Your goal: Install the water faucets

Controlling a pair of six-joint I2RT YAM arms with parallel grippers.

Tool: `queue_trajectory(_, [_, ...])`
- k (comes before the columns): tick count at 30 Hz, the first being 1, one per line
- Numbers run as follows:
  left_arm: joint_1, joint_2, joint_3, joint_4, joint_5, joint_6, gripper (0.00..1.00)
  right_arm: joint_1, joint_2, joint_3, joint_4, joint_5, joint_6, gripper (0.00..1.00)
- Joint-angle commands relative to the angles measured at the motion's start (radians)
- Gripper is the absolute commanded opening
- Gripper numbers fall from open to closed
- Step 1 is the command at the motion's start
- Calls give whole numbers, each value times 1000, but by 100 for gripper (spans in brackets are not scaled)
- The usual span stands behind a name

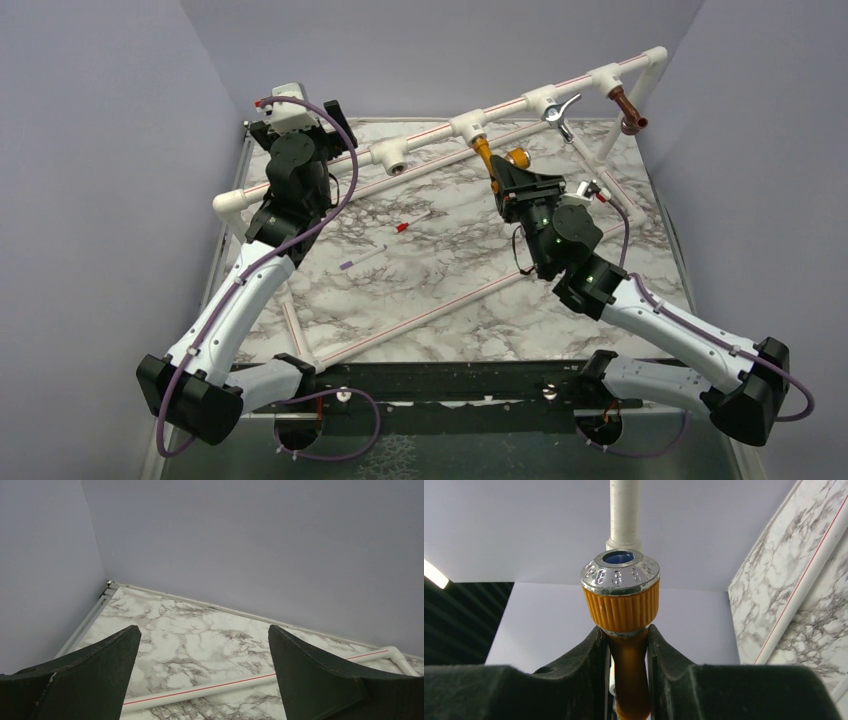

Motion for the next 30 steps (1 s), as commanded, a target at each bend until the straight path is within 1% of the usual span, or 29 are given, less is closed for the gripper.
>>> queue_trajectory(1, [-51,68,-111,-358,67,-18,99,7,-22,-9,-174,12,182,1])
queue_trajectory(10, [-53,70,-113,-358,57,-15,99,6,-24,-7,-176,1,186,1])
queue_trajectory(11, [-53,70,-112,-358,57,-15,99,6,-25,-9,-180,2,185,4])
queue_trajectory(16, [-53,69,-112,-358,56,-14,99,6,-40,-22,-169,15,151,27])
queue_trajectory(18, [-53,70,-113,-358,55,-13,99,7,-53,-30,-153,20,130,35])
queue_trajectory(22, [-53,71,-113,-358,55,-13,99,6,-75,-41,-116,14,78,46])
queue_trajectory(27, [-53,72,-112,-358,54,-13,99,7,-95,-45,-109,-1,56,59])
queue_trajectory(30, [-54,73,-113,-358,52,-12,99,6,-115,-66,-65,-11,18,68])
